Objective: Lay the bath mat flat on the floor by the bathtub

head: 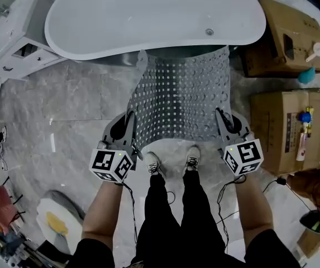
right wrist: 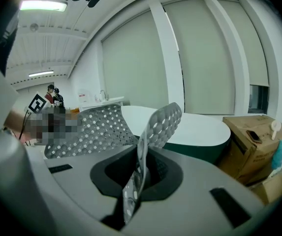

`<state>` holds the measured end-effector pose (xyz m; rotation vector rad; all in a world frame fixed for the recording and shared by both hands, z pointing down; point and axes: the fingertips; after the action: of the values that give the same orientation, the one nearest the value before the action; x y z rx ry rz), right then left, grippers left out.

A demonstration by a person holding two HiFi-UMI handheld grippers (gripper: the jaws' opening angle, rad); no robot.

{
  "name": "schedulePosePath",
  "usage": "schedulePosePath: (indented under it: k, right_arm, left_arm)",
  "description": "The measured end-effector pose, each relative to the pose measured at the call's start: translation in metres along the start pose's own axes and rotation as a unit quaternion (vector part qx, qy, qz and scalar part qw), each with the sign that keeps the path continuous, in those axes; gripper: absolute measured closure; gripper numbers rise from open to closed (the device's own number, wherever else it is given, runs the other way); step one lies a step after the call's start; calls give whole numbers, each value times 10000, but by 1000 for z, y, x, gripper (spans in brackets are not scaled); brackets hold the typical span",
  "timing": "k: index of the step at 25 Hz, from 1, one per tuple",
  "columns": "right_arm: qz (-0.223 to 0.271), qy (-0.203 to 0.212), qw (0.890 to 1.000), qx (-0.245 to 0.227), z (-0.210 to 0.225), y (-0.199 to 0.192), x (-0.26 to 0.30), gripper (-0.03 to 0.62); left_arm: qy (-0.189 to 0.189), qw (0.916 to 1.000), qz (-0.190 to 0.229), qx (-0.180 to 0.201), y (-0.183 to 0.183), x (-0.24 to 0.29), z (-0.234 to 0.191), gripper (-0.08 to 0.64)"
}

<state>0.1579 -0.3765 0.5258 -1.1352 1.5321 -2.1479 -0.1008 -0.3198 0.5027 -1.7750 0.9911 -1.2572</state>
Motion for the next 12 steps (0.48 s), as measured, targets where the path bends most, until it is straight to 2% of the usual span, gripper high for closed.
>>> schedulePosePath:
  k: [7, 12]
  right_arm:
    - [-11, 84, 9999, -60, 5, -57, 46, 560]
    - [-17, 128, 9997, -206, 10, -106, 83, 560]
  left_arm:
    - [161, 9990, -25, 417, -57, 33, -27, 529]
    - [197, 9991, -39, 372, -110, 55, -53, 529]
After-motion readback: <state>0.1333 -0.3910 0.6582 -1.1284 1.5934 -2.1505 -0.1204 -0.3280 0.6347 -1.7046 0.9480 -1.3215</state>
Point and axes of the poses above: the fingertips, and each gripper's own axes: x forward along the fingers, z to its right, y out of its top, and after that the axes turned 1 degree about y, right-handed
